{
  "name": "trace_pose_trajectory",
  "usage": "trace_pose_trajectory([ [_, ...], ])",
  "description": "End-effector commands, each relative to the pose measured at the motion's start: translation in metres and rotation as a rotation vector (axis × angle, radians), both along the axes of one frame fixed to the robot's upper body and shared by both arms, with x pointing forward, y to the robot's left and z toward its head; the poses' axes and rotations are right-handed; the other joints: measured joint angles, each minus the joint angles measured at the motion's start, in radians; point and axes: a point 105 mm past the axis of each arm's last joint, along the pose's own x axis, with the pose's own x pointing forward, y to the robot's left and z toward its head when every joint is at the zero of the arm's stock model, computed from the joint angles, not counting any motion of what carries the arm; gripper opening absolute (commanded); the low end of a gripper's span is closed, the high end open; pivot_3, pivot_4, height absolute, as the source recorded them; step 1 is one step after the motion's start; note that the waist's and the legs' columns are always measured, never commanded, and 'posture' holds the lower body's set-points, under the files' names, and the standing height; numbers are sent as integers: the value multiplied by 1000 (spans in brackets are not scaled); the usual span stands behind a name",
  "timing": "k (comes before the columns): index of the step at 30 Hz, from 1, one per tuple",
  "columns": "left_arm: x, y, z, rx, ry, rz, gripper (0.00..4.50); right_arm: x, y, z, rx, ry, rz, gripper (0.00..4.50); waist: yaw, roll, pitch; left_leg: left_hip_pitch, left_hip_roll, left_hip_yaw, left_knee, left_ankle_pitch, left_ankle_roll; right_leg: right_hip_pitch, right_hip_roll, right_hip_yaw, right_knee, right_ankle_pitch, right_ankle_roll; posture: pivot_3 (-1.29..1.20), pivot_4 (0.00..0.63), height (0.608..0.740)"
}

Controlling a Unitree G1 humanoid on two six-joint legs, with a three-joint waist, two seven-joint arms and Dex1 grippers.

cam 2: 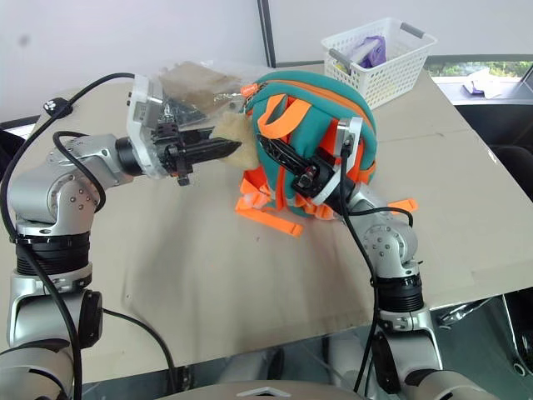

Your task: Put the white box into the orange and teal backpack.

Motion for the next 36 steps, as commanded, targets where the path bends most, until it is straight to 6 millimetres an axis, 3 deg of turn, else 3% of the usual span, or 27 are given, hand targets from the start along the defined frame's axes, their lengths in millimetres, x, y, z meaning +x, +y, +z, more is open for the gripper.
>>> trace_pose_trajectory([
  [1,-1,16,39,-134,-103,32,267,-6,-1,14,33,-59,4,0,0,0,0,0,0,0,0,0,0,0,0,0,0,0,0,0,150,740],
  [4,15,47,41,-55,-130,165,267,-6,-2,14,37,-54,5,0,-2,0,0,0,0,0,0,0,0,0,0,0,0,0,0,0,150,740],
  [6,29,64,31,51,-138,253,267,-6,-2,14,36,-53,8,0,-5,0,0,1,0,2,-1,0,0,0,0,-1,1,0,0,0,150,740],
  [9,53,81,-23,333,-60,343,267,-5,-3,12,22,-55,5,0,-1,0,0,3,0,4,-3,0,0,0,0,0,1,0,0,0,150,740],
  [12,51,92,-87,656,17,303,267,-5,-4,13,23,-58,-1,0,-1,1,-1,4,0,5,-3,0,0,1,0,0,1,0,0,0,150,740],
  [16,48,97,-134,800,91,264,267,-5,-5,13,28,-54,-9,0,-1,-2,-3,4,0,5,-4,0,0,1,1,1,1,0,0,0,150,740],
  [19,50,93,-140,759,71,262,267,-5,-5,13,26,-50,-11,0,-1,2,-8,5,0,6,-4,0,0,1,0,2,1,0,0,0,150,740],
  [22,61,77,-106,544,-32,293,267,-5,-8,12,19,-42,-9,0,2,2,-9,6,0,7,-4,0,0,2,0,2,3,0,0,0,150,740],
  [23,60,72,-95,478,-46,277,1313,-5,-8,11,8,-41,-2,0,2,2,-9,6,0,7,-3,0,0,2,0,2,3,0,0,0,150,740],
  [27,58,71,-61,329,-130,301,3140,-9,-18,5,-57,-39,46,1399,0,1,-8,4,0,6,-3,0,1,1,0,3,2,0,0,0,150,740],
  [28,59,74,-58,324,-153,326,3873,-9,-20,4,-68,-37,56,2034,0,1,-8,3,0,5,-3,0,1,0,0,2,1,0,0,0,150,740],
  [30,53,83,-59,301,-124,327,4500,-8,-26,-2,-120,-45,38,2811,0,1,-8,4,0,5,-3,0,1,0,0,2,1,0,0,0,150,740],
  [33,25,96,-69,282,-41,268,4500,-9,-47,-24,-297,-90,-26,4374,-4,1,-8,4,1,6,-4,0,1,0,0,3,1,0,0,0,150,740],
  [36,-2,100,-90,265,53,266,4500,-24,-71,-50,-463,-122,-44,4450,0,1,-8,4,1,6,-6,0,1,0,0,3,-1,0,0,0,150,740],
])
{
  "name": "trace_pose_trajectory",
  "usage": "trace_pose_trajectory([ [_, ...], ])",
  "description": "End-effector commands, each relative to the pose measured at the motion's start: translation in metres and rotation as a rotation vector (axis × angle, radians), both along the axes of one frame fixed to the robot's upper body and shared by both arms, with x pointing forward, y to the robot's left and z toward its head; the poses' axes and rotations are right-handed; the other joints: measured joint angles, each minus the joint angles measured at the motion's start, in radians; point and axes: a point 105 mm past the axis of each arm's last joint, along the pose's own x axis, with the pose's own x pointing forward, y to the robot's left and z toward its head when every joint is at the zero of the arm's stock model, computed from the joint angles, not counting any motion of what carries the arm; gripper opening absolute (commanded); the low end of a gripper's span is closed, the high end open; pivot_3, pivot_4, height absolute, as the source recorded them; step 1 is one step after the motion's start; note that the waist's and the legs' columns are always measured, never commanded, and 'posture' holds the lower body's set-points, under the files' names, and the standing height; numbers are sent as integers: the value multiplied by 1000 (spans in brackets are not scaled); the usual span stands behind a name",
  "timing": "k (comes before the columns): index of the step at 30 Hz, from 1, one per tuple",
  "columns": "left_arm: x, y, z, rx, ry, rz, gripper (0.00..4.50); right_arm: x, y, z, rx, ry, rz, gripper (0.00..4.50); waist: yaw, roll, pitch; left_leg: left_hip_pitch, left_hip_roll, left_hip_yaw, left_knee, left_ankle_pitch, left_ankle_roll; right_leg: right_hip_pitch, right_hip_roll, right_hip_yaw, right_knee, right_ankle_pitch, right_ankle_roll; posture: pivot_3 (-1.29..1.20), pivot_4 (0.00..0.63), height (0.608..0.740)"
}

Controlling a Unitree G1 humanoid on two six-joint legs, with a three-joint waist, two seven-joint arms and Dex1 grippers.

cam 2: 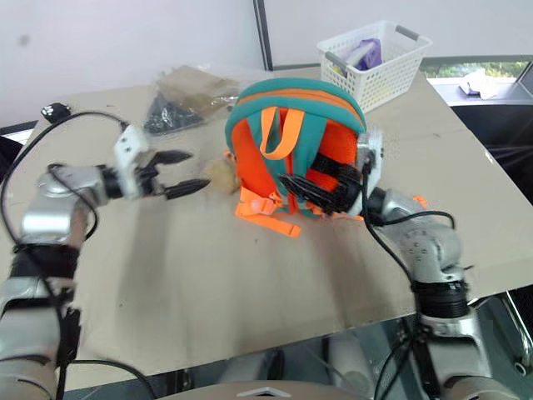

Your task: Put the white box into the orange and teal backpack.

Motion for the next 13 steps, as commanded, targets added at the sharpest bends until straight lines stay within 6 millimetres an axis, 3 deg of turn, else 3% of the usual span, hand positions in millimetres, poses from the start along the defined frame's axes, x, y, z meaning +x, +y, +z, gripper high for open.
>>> trace_pose_trajectory([
  [1,-32,-4,-7,-18,35,-37,4500,-25,-20,-14,-160,-100,36,4450,6,0,0,0,0,0,0,0,0,0,0,0,0,0,0,0,150,740],
  [4,-57,-17,-31,-16,85,-30,4500,-36,-48,-37,-264,-79,-5,4450,25,0,1,0,1,0,0,0,1,2,0,1,-1,0,0,0,150,740],
  [8,-94,-52,-62,-74,86,-10,4500,-47,-98,-82,-443,-64,-111,4450,55,1,2,9,2,2,0,-2,3,12,0,1,-5,0,0,0,150,740],
  [13,-129,-80,-89,-150,137,17,4500,-47,-138,-119,-485,-16,-283,4450,60,1,2,13,4,3,-1,-3,4,19,1,1,-10,1,1,0,150,740],
])
